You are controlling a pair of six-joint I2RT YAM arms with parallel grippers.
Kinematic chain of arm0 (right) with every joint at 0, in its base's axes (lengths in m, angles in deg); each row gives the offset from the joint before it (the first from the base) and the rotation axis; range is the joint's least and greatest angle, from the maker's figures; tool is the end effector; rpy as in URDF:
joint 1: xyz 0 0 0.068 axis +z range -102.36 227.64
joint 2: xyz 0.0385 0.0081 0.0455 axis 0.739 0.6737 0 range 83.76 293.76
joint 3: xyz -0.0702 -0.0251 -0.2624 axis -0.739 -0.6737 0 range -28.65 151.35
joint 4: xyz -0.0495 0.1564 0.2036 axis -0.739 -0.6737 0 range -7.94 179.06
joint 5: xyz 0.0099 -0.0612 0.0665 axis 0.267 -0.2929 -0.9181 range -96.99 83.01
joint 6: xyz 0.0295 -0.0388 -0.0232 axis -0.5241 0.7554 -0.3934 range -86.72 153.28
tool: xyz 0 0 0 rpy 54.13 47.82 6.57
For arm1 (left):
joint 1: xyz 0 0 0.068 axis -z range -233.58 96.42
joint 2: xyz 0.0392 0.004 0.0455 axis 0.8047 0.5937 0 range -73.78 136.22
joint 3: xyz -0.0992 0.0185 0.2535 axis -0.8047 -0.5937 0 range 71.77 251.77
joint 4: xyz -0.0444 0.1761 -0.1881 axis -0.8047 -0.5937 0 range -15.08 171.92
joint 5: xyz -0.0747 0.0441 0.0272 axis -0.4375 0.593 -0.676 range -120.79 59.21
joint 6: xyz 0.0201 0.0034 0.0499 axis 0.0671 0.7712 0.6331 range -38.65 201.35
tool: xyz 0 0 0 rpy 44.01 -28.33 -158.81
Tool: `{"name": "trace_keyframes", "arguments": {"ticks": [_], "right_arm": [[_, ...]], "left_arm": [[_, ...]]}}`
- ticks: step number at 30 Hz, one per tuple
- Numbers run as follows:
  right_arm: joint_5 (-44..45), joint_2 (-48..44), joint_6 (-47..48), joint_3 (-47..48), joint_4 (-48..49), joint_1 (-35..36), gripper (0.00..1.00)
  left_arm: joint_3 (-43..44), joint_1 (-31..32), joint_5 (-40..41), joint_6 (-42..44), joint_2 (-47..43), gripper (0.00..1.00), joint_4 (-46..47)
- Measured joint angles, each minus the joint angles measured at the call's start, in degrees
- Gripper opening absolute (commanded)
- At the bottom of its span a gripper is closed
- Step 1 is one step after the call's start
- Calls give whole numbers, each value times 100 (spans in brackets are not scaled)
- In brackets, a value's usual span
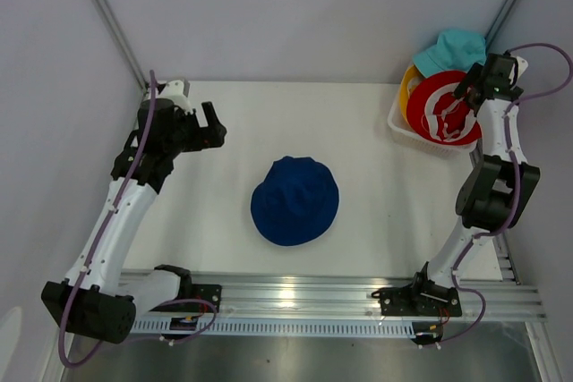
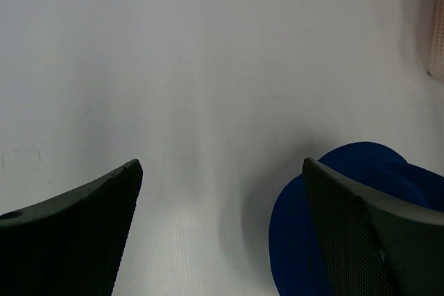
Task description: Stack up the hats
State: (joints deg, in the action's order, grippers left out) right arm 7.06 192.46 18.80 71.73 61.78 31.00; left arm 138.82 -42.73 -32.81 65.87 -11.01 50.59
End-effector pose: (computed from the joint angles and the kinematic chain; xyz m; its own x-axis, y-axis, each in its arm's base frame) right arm 0.4229 -0.1355 0.3242 -0.4232 0.3798 -0.8226 0.5916 0.8035 0.0666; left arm 0.2321 -0.0458 0.3765 -0.4889 -0.1779 -0.8540 0.0919 0.9630 -0.2532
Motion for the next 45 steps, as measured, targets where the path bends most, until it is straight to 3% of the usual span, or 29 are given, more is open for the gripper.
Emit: {"name": "trace_keyframes", "arguments": {"ticks": [11,17,26,37,45], "right_arm": [[-363,-15,708,-201,81,-308,92],[-654,-13,581,-745,271,-487,84],[-951,-42,249,-826,188,-621,82],[-1001,-2109,175,-1869,387,-557,85],[-841,-2076,-50,-2691,662,-649,84]], "left_arm": [[2,2,-11,59,304,100,-9],[2,2,-11,61,369,99,-11],[2,2,-9,79,378,100,-7],[2,2,-20,101,348,99,-7],[2,2,-20,101,267,99,-7]]}}
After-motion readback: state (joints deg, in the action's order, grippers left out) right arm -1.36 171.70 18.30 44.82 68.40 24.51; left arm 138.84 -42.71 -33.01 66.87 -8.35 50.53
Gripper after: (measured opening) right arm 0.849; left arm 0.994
